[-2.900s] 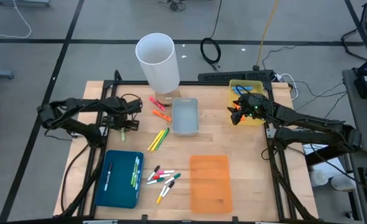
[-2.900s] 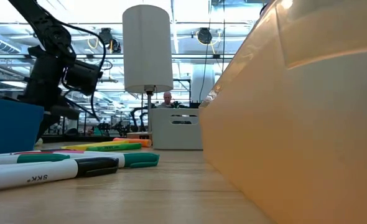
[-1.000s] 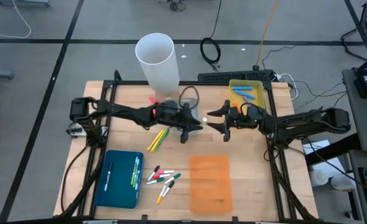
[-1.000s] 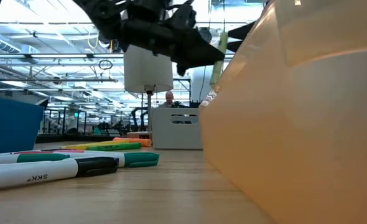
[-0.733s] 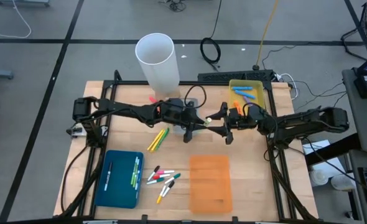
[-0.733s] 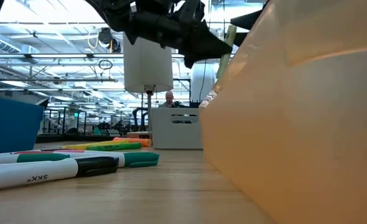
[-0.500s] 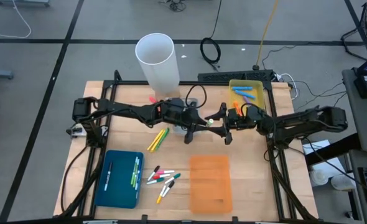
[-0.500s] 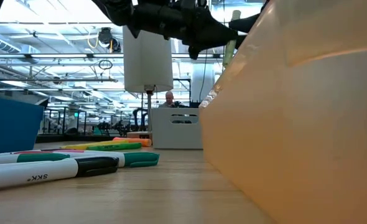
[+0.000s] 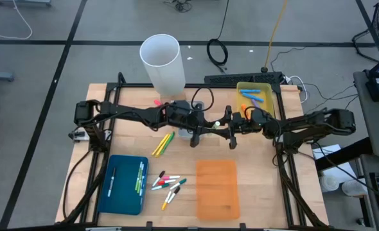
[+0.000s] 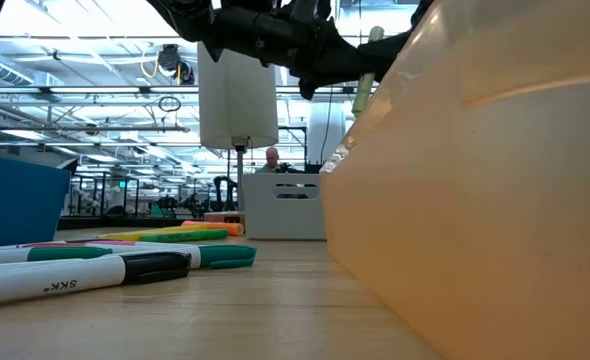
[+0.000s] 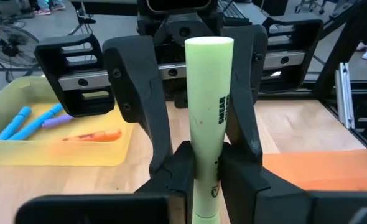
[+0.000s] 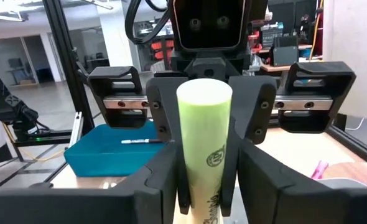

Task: Pick & Place Markers
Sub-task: Put the large green highlighter pen in the yellow bin

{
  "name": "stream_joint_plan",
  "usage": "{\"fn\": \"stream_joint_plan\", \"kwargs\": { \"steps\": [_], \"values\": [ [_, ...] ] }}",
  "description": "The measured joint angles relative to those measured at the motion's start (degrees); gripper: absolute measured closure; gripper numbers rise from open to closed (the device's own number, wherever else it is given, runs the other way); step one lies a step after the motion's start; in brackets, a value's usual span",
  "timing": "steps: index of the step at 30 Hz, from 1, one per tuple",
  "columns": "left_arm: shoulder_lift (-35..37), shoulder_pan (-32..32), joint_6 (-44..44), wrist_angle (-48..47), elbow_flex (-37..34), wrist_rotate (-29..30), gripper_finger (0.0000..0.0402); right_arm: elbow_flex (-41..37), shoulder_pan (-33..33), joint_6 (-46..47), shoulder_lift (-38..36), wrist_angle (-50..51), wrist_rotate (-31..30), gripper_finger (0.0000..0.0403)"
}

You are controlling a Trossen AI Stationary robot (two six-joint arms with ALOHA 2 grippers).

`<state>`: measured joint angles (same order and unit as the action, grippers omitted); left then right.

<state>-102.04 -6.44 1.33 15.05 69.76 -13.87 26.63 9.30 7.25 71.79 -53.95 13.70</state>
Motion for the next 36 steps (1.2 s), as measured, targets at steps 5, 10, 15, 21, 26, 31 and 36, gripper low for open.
{"fn": "stream_joint_plan", "kwargs": {
  "steps": [5, 10, 15, 21, 26, 31, 36],
  "values": [
    [0.11, 0.25, -0.37, -0.75, 0.12, 1.92, 0.0331, 0.00, -0.46, -0.46, -1.07, 0.33, 0.06, 0.0286],
    [0.11, 0.40, -0.48, -1.41, 0.15, 2.10, 0.0344, 0.00, -0.76, -0.88, -1.03, 0.17, 0.09, 0.0287],
    [0.11, 0.98, -1.97, -3.26, 0.17, 2.81, 0.0318, 0.00, -0.75, -0.92, -1.05, 0.09, 0.47, 0.0287],
    [-0.53, 1.52, -8.24, -7.18, -0.12, 3.28, 0.0268, 0.48, -0.86, -1.67, -1.39, -3.27, 2.01, 0.0347],
    [-0.16, 2.75, -7.76, -10.85, -0.01, 3.88, 0.0222, 0.37, -1.27, -1.48, -1.27, -2.47, 2.15, 0.0347],
    [-0.15, 3.50, -7.92, -10.69, -0.02, 3.92, 0.0189, 0.35, -1.09, -1.64, -1.74, 0.01, -0.08, 0.0347],
    [-0.15, 3.34, -9.67, -12.64, -0.02, 5.25, 0.0175, 0.33, -1.14, -4.63, -6.19, 10.42, -10.63, 0.0347]
  ]
}}
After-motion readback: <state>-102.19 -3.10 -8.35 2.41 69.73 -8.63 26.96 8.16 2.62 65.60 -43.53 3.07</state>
